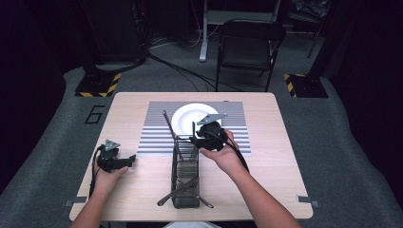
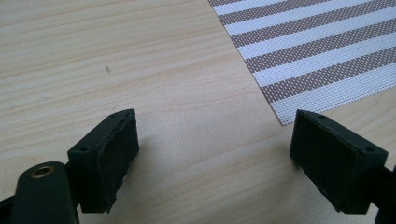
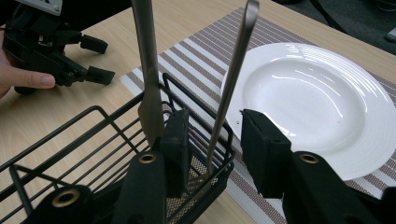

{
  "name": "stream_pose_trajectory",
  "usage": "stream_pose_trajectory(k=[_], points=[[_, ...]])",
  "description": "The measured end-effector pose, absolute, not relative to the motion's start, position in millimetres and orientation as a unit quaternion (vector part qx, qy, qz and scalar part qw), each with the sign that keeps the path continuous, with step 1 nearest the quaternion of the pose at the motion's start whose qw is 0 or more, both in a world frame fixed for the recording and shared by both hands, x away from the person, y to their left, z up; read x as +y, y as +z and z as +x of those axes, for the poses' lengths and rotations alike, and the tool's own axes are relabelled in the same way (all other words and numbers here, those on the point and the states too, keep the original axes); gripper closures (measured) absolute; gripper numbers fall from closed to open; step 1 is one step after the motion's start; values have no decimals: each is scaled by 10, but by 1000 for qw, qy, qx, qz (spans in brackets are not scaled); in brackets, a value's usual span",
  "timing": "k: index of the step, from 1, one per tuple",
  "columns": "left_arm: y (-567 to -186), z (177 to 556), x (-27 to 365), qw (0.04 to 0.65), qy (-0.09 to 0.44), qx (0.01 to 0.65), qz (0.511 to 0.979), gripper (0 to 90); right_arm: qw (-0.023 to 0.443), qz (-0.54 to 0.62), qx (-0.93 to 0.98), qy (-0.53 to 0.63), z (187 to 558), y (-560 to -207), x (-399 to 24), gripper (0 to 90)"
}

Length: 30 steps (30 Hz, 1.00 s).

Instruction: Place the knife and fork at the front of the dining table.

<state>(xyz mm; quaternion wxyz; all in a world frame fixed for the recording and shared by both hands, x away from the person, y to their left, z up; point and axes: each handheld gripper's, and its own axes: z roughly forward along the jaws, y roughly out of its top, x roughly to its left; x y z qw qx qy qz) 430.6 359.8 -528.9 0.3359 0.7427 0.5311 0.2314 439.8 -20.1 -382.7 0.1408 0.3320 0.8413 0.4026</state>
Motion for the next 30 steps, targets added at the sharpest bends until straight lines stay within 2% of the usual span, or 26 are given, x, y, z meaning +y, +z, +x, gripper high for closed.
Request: stream_pose_trajectory(k=[8, 15, 30], points=[[-5289, 4306, 3599, 336, 231, 531, 743, 152, 146, 328, 841, 405, 4475, -3808, -132, 690], [-5289, 4306, 3599, 336, 231, 531, 743, 151, 163, 315, 843, 404, 4464, -3797, -102, 834], [-5296, 4309, 3592, 338, 235, 532, 740, 151, 156, 297, 854, 398, 4383, -3865, -59, 845]])
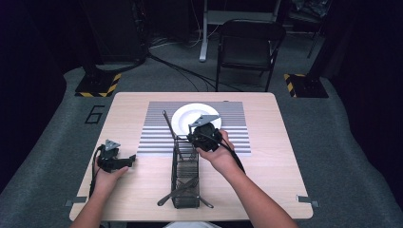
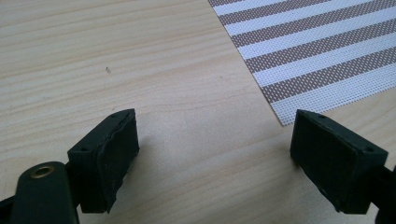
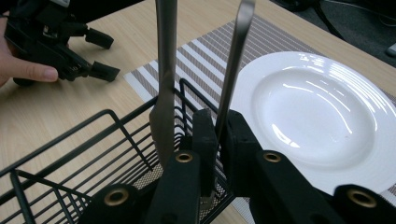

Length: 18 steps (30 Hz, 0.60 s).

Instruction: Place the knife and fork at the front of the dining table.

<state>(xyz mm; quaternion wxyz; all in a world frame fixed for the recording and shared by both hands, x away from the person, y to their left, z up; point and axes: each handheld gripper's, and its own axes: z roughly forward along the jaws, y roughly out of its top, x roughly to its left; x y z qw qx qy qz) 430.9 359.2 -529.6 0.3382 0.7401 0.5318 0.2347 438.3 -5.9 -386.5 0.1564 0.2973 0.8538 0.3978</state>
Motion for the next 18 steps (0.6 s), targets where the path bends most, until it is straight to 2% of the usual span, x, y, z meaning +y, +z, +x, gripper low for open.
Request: stream_pose_trajectory(k=[7, 18], points=[[-5295, 4309, 3591, 338, 234, 532, 740, 151, 145, 299, 862, 382, 4370, -4000, -12, 847], [-5290, 4295, 3590, 336, 231, 529, 744, 151, 154, 292, 873, 358, 4354, -4090, 57, 861]])
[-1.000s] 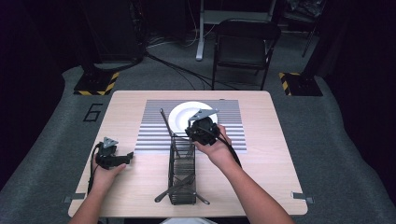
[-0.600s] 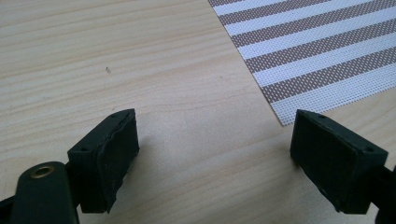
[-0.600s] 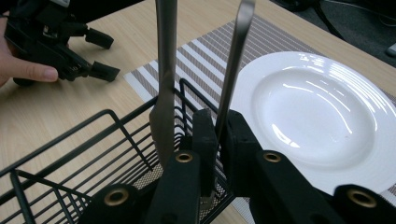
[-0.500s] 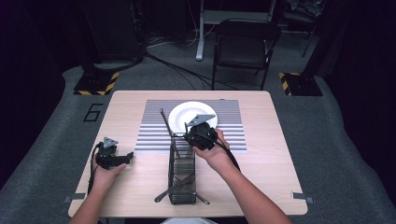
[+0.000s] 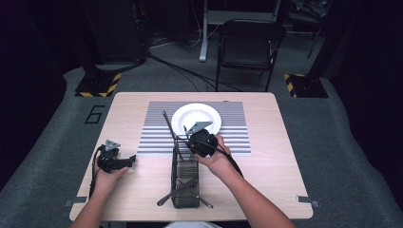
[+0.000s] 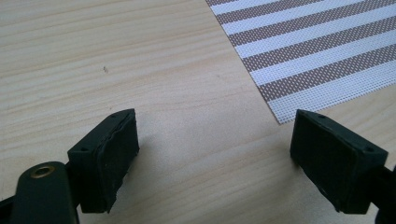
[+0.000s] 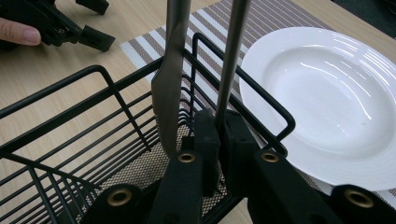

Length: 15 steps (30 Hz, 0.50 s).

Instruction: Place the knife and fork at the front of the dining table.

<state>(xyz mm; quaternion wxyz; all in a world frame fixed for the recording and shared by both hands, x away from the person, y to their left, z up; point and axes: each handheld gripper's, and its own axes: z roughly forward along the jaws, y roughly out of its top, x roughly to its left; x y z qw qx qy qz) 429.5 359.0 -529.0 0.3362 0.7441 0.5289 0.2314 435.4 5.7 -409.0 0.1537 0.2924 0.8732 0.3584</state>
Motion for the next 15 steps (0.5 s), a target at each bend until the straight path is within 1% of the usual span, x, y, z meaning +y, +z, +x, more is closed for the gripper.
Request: stream_pose_trajectory(k=[6, 11, 15], points=[[-5293, 4293, 3589, 338, 233, 528, 743, 151, 160, 292, 872, 359, 4340, -4068, 59, 869], [-5294, 4289, 3588, 339, 232, 527, 744, 151, 160, 284, 869, 371, 4309, -3945, 54, 869], [-5287, 4282, 3589, 335, 228, 528, 746, 152, 149, 280, 868, 382, 4324, -3830, 18, 870]])
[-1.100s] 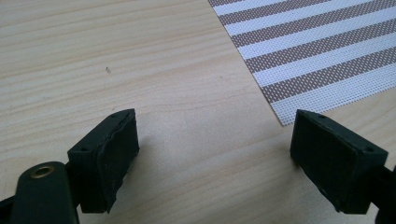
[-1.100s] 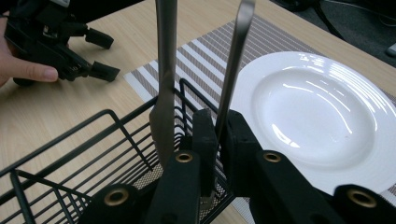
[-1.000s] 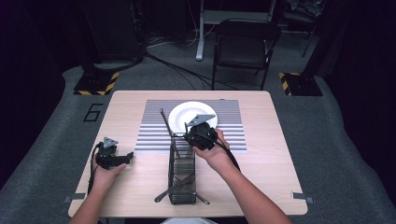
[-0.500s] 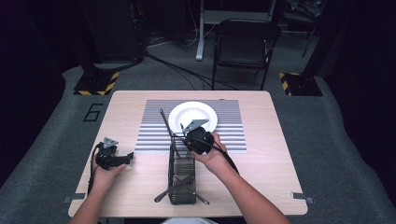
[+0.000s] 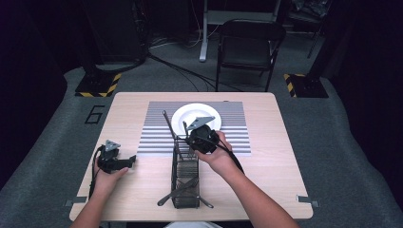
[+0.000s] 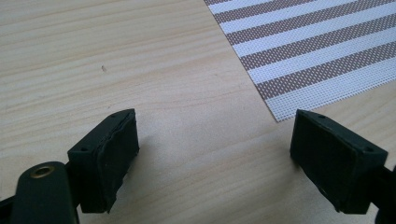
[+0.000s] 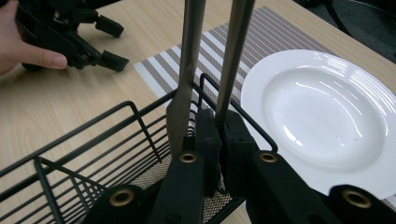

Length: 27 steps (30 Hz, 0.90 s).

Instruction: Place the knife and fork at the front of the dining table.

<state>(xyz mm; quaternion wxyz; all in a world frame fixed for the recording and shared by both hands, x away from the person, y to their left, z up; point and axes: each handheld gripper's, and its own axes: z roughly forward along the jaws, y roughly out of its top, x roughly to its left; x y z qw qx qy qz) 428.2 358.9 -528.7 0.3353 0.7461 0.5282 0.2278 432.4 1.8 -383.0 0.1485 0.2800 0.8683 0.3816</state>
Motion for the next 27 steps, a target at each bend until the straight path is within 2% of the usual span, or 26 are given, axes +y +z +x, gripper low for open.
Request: stream_pose_trajectory(k=[27], points=[[-5287, 4283, 3589, 336, 228, 528, 746, 152, 117, 268, 861, 417, 4224, -3219, -99, 870]])
